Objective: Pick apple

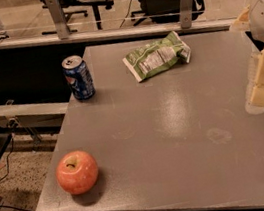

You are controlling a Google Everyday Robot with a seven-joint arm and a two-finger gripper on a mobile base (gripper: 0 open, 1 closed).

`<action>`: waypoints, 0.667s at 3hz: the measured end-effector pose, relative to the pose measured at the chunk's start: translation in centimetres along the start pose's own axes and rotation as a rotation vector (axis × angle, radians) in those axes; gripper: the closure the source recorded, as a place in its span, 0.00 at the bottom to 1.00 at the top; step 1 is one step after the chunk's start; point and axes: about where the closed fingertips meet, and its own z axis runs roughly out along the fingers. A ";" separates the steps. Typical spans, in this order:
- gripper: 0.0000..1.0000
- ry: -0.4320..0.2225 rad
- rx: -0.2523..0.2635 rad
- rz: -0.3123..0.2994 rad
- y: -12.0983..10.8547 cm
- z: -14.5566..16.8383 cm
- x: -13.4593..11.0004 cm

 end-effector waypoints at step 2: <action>0.00 -0.061 -0.008 -0.039 -0.1 0.8 -2.4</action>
Offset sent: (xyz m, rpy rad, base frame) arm 0.0215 0.0601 -0.0102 0.1229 -0.0135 0.1384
